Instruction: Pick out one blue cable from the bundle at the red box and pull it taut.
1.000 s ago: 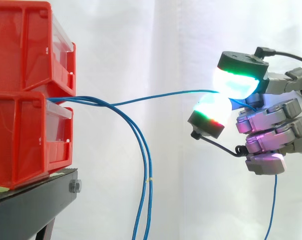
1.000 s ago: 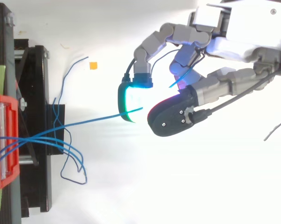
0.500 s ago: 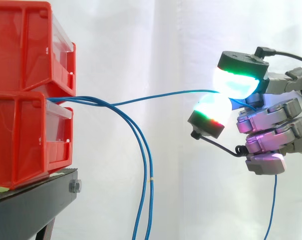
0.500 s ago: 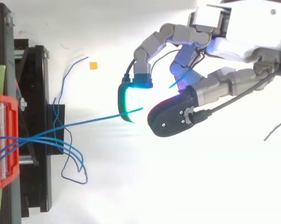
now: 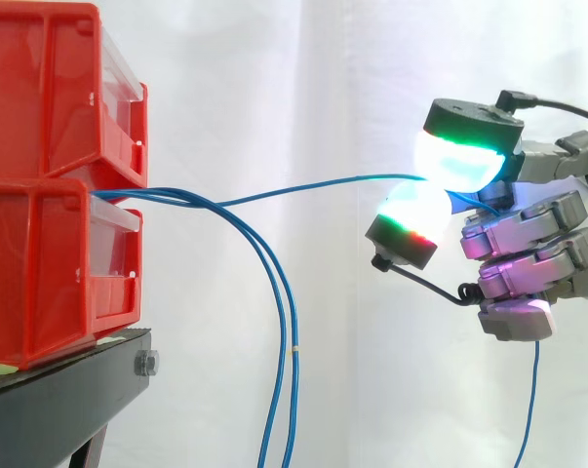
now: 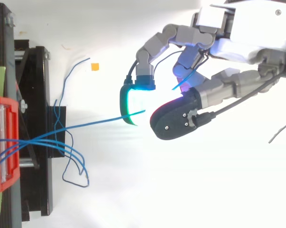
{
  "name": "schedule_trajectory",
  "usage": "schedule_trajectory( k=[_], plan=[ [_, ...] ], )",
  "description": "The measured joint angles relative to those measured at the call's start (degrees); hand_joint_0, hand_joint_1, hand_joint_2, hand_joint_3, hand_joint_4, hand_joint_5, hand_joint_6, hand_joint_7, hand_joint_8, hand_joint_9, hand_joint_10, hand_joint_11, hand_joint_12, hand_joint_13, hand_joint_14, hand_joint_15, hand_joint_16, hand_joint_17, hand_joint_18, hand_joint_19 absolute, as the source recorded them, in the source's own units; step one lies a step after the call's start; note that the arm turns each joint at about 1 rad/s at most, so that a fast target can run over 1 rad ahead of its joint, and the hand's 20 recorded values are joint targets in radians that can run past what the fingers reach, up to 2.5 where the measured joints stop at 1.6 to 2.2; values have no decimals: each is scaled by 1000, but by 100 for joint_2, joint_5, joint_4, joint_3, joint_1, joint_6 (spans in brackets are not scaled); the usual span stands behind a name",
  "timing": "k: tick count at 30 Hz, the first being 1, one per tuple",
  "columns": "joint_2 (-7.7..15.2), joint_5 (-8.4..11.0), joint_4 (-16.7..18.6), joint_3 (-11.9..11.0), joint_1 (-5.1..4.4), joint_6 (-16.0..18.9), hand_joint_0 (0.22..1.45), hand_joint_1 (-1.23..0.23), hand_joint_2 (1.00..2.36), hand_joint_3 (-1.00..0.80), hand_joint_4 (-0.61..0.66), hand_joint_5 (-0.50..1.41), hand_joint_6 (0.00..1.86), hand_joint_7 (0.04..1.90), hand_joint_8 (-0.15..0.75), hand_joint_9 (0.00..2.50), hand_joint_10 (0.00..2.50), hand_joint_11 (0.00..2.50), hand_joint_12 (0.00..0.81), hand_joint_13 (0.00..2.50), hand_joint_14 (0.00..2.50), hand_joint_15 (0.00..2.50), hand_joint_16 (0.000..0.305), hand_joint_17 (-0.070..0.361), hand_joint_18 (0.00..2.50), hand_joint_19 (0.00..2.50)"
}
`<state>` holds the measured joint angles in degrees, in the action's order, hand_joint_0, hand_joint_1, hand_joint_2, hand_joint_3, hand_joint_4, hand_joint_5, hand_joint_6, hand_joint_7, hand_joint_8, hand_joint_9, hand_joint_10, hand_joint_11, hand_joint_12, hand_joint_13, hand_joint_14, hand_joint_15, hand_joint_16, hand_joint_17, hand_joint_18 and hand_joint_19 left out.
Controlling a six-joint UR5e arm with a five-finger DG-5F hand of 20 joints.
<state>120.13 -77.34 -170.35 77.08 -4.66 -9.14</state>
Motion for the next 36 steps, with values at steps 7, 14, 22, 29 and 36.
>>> schedule_trajectory(
  k=[7, 14, 22, 29, 36],
  plan=[
    [0, 0, 0, 0, 0, 0, 708, -763, 1021, -179, -133, -154, 978, 1027, 205, 1173, 1771, 1130, 273, 1164, 1505, 1169, 45, 102, 929, 1100],
    [-1, 0, -1, 0, -2, 0, 708, -764, 1021, -180, -135, -154, 978, 1030, 203, 1174, 1766, 1135, 278, 1164, 1509, 1155, 45, 101, 922, 1101],
    [1, 0, -5, 0, -7, 0, 709, -764, 1021, -179, -133, -155, 977, 1038, 204, 1175, 1767, 1135, 277, 1163, 1512, 1166, 45, 100, 920, 1103],
    [1, 0, -1, 0, -9, 0, 708, -765, 1021, -176, -135, -154, 978, 1027, 205, 1177, 1768, 1121, 283, 1162, 1513, 1178, 45, 100, 920, 1101],
    [2, 0, -3, 0, -11, 0, 709, -765, 1020, -179, -136, -154, 978, 1029, 203, 1177, 1768, 1121, 278, 1165, 1512, 1157, 45, 100, 916, 1103]
  ],
)
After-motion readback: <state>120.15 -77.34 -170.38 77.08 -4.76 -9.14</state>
